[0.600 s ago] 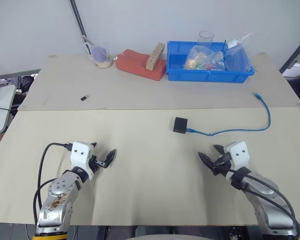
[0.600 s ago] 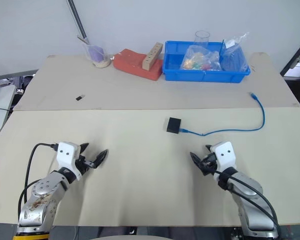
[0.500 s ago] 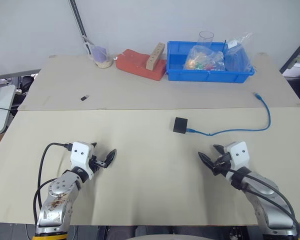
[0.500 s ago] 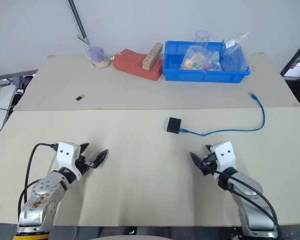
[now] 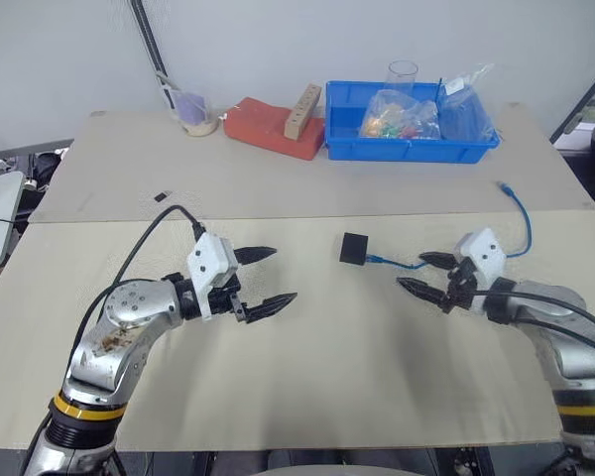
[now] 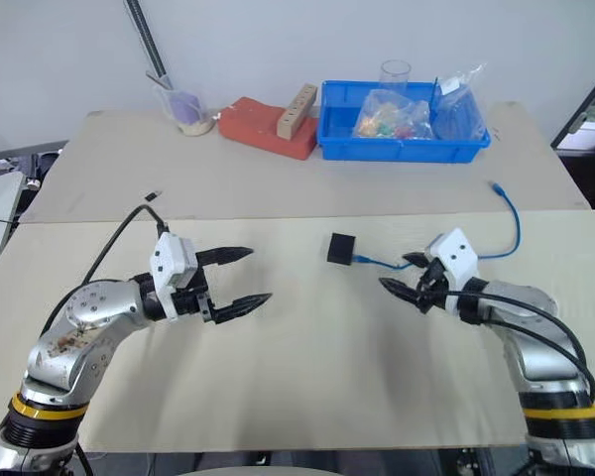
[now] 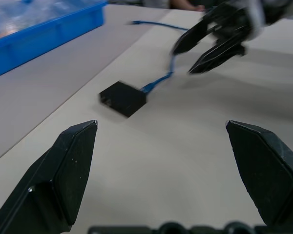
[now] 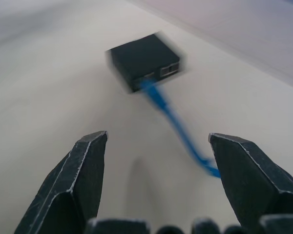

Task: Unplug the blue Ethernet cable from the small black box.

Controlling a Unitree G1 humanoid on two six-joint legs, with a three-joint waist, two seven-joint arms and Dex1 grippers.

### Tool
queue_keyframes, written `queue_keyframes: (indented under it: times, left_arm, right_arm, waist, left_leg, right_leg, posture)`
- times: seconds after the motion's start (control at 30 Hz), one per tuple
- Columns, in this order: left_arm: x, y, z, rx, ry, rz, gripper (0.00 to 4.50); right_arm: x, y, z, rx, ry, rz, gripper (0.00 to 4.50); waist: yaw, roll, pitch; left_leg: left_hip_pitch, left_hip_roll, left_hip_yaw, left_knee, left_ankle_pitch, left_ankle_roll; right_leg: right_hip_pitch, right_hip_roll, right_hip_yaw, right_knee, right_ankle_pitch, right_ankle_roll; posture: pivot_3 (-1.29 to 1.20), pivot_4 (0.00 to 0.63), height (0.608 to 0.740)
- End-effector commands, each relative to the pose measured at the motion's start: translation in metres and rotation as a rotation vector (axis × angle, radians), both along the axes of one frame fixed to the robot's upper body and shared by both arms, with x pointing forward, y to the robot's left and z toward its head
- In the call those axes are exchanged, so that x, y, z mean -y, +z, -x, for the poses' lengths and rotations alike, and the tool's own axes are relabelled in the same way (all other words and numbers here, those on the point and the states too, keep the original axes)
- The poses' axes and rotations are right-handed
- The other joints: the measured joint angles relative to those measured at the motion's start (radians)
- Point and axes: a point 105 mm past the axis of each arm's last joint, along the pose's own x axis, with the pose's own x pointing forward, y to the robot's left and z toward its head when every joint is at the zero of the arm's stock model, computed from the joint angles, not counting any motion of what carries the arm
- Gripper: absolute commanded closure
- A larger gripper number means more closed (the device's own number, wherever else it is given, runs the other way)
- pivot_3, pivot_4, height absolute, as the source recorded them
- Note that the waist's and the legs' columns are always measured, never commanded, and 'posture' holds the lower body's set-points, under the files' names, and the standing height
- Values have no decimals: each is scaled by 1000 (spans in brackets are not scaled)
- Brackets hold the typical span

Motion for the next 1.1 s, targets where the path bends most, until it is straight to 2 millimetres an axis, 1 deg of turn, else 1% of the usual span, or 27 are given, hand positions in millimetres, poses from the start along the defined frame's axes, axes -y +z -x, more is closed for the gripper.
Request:
queue_keyframes:
  times: [0.03,0.13,0.33,0.47,0.5,0.63,0.8,0.83,0.9,0.97,1.0,1.03,1.1]
  left_arm:
    - [3,4,9,9,-81,-18,23]
    - [3,4,13,11,-100,-31,23]
    - [-9,5,17,15,-66,-54,23]
    - [-11,3,23,8,-38,-50,23]
    - [-11,2,25,6,-36,-49,0]
    - [-11,2,31,-1,-27,-41,0]
    - [-11,0,25,-3,-12,-35,0]
    - [-13,2,21,-26,13,-5,0]
    - [-17,6,13,-90,68,63,0]
    - [-23,10,2,-251,123,203,0]
    - [-25,11,-1,-311,130,245,0]
    - [-26,12,-2,-351,132,268,0]
    - [-27,15,-5,-445,111,323,0]
  right_arm:
    - [-5,0,-13,4,83,25,787]
    - [-15,-1,-24,-15,139,19,787]
    - [-34,-2,-45,-31,225,34,787]
    - [-37,-6,-48,-74,273,44,787]
    - [-36,-8,-48,-81,281,54,1331]
    - [-34,-9,-45,-90,313,72,2646]
    - [-36,-3,-45,-36,342,97,4346]
    - [-39,5,-45,20,359,113,4440]
    - [-44,19,-43,141,390,163,4440]
    - [-53,39,-39,418,455,293,4440]
    - [-58,46,-35,522,481,336,4440]
    - [-61,50,-32,587,497,361,4440]
    - [-73,64,-23,784,536,435,4440]
  waist:
    - [-5,0,0]
    - [-9,0,0]
    - [-11,0,0]
    - [-8,0,0]
    - [-7,0,0]
    - [-7,0,0]
    - [-8,0,0]
    - [-8,0,0]
    - [-7,0,0]
    - [-6,0,0]
    - [-7,0,0]
    - [-9,0,0]
    - [-10,0,0]
  left_leg:
    - [0,0,0,0,0,0]
    - [1,0,0,0,0,0]
    - [1,1,-1,0,0,0]
    - [1,0,-1,0,0,0]
    - [1,1,-2,0,0,0]
    - [1,1,-2,0,0,0]
    - [2,1,-2,0,0,0]
    - [2,1,-2,0,0,0]
    - [2,1,-3,0,0,0]
    - [1,1,-3,0,0,0]
    - [1,0,-4,0,0,0]
    - [1,1,-5,0,0,0]
    - [1,1,-5,0,0,0]
  right_leg:
    - [0,0,0,0,0,0]
    - [1,0,0,0,0,0]
    - [1,0,-1,0,0,0]
    - [1,0,-1,0,0,0]
    - [1,0,-1,0,0,0]
    - [2,0,-1,0,0,0]
    - [2,0,-1,1,0,0]
    - [2,0,-1,0,0,0]
    - [2,0,-1,0,0,0]
    - [2,0,-1,1,0,0]
    - [1,-1,-2,1,0,0]
    - [1,-1,-2,1,0,0]
    - [1,0,-2,1,0,0]
  posture:
    - [0,150,740]
    - [0,150,740]
    - [0,150,740]
    - [0,150,740]
    - [0,150,740]
    - [0,150,740]
    - [0,150,740]
    - [0,150,740]
    - [0,150,740]
    - [0,150,740]
    - [0,150,740]
    - [0,150,740]
    - [0,150,740]
